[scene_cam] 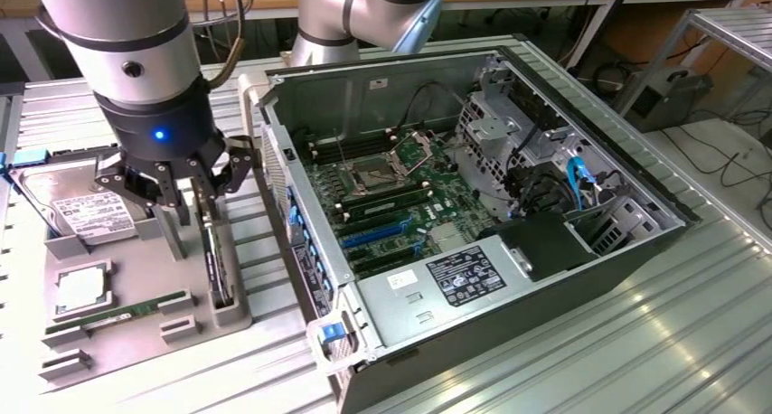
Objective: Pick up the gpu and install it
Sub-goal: 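Pick up the gpu and move the gpu toward the slot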
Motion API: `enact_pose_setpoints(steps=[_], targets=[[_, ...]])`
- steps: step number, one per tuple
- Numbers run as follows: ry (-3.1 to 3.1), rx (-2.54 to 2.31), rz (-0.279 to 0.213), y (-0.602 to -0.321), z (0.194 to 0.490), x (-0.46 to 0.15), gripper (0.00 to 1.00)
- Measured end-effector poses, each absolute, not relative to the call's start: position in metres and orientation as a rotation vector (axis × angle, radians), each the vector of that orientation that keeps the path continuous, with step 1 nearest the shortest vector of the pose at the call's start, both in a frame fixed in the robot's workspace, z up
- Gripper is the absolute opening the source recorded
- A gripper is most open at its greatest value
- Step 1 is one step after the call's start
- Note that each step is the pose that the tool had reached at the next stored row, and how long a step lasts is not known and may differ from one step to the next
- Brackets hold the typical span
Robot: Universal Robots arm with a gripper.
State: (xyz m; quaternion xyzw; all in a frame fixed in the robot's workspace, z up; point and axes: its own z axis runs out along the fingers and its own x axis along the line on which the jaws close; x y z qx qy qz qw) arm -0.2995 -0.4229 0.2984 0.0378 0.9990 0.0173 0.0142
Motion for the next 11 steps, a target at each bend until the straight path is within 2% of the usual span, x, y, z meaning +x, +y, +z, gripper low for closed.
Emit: enact_pose_setpoints(steps=[11], targets=[[3.11,0.118,0.054,-0.425,0.276,-0.3,0.36]])
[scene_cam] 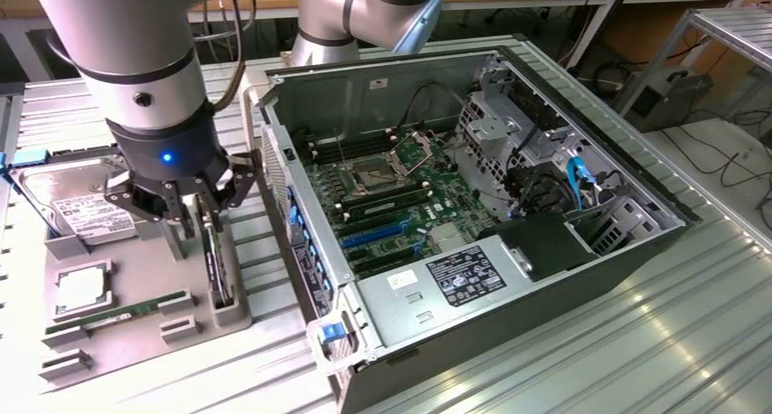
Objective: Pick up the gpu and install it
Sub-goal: 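Pick up the gpu and move the gpu toward the slot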
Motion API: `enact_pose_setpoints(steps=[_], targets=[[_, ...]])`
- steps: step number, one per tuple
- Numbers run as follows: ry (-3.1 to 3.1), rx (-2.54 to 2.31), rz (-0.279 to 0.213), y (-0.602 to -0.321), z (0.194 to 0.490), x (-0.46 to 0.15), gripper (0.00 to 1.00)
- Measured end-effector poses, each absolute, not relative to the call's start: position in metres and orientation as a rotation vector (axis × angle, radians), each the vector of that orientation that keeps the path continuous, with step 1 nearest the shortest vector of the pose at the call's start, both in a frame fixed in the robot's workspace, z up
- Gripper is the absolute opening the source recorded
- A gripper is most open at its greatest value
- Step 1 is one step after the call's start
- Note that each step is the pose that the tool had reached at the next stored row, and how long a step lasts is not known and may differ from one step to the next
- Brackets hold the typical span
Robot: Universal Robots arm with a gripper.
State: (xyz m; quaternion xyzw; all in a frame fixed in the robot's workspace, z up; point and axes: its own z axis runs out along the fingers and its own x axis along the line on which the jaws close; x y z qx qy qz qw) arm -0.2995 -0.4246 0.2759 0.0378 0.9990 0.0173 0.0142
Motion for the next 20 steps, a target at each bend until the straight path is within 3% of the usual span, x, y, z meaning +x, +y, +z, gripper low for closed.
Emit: enact_pose_setpoints(steps=[20], targets=[[3.118,0.162,0.053,-0.427,0.247,-0.3,0.36]])
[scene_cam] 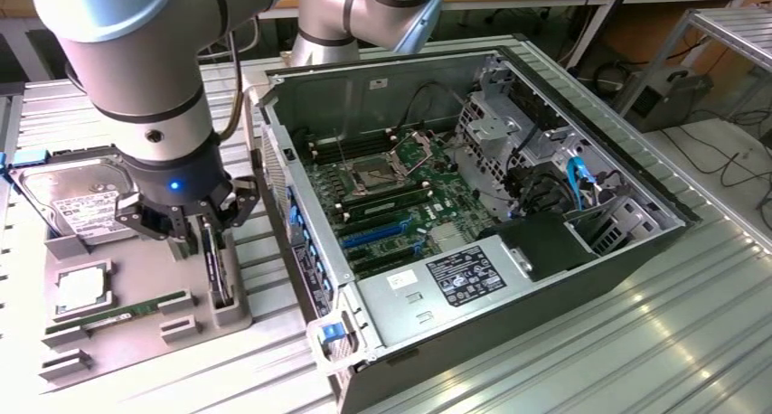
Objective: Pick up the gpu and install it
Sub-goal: 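Pick up the gpu and move the gpu toward the slot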
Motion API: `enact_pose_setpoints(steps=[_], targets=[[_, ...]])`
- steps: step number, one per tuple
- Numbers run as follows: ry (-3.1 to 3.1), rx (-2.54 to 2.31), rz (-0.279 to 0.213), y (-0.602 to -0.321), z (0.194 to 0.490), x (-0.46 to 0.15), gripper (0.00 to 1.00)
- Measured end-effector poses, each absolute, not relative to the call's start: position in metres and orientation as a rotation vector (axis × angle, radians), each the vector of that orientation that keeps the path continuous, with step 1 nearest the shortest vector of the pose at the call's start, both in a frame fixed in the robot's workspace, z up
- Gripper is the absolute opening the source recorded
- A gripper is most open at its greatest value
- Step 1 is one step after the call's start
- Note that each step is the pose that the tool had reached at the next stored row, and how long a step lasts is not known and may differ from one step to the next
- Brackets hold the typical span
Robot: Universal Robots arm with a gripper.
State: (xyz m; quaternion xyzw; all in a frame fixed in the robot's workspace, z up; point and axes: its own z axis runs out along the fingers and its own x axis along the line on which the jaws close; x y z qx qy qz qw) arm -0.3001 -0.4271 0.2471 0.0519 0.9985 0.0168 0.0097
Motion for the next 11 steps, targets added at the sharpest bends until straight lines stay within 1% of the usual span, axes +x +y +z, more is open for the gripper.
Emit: enact_pose_setpoints(steps=[8,9,11], targets=[[3.118,0.162,0.053,-0.4271,0.2452,-0.3001,0.35],[3.118,0.162,0.053,-0.4272,0.2452,-0.3,0.27],[3.118,0.16,0.053,-0.4272,0.2453,-0.3001,0.27]])
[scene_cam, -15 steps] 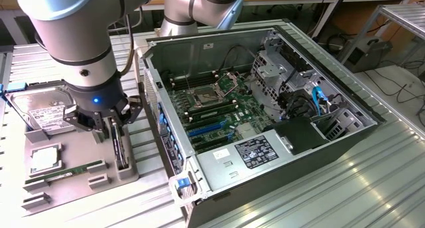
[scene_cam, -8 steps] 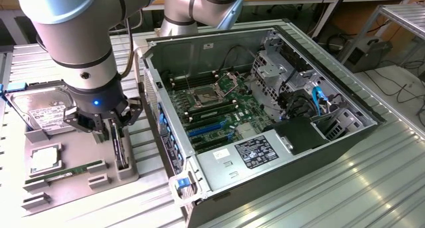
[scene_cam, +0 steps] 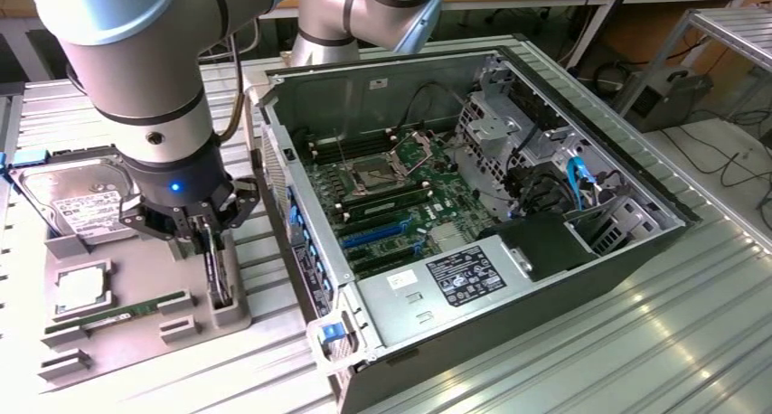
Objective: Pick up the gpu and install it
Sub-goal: 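Pick up the gpu and move the gpu toward the slot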
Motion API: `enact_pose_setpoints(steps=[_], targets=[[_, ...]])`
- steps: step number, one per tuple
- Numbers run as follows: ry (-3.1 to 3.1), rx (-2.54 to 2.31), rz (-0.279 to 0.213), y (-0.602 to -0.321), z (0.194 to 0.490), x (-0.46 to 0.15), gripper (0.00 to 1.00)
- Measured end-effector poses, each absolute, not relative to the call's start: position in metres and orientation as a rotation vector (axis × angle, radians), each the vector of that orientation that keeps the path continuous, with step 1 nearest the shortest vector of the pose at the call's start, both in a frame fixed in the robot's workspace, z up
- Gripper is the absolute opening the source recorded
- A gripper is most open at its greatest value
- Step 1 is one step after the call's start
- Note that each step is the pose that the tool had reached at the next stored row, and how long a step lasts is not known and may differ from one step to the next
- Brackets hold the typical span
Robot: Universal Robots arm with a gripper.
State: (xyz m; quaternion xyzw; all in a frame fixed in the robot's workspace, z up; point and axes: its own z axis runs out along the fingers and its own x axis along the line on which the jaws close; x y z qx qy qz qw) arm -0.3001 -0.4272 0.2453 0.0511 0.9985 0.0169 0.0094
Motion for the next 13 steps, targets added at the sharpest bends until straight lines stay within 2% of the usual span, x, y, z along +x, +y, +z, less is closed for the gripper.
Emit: enact_pose_setpoints(steps=[13], targets=[[3.124,0.032,0.054,-0.4271,0.2452,-0.3001,0.26]])
